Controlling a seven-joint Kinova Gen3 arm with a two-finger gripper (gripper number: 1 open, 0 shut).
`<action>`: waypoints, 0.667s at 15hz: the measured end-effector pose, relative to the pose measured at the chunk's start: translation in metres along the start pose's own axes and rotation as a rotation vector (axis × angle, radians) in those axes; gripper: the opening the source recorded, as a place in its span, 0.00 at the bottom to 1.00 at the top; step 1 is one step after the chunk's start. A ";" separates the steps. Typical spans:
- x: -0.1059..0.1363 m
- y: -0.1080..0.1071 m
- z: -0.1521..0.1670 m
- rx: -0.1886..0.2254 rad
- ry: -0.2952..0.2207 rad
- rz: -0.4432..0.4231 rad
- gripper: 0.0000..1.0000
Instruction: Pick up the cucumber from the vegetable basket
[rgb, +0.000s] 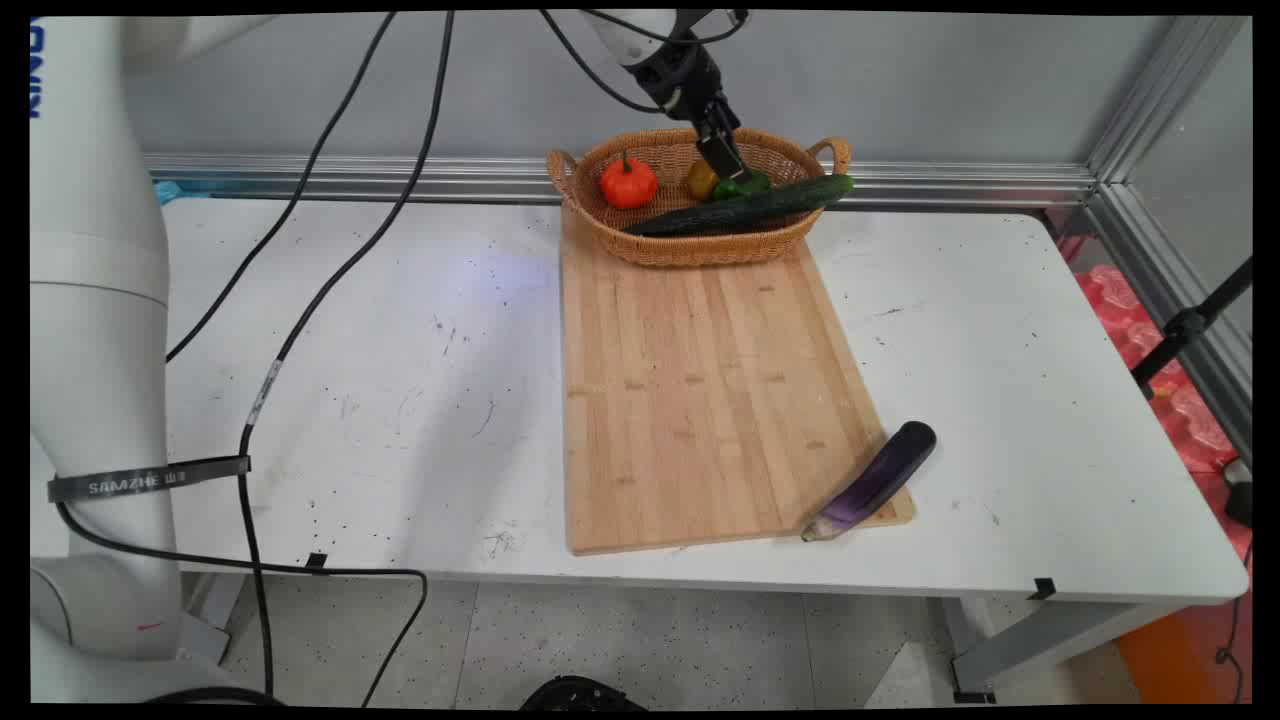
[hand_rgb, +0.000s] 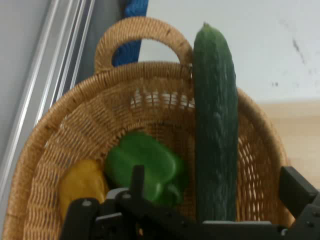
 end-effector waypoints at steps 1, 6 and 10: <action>-0.001 0.001 -0.001 0.002 -0.008 0.011 1.00; -0.002 -0.003 0.003 -0.002 -0.033 0.081 1.00; -0.003 -0.013 0.016 -0.034 -0.039 0.138 1.00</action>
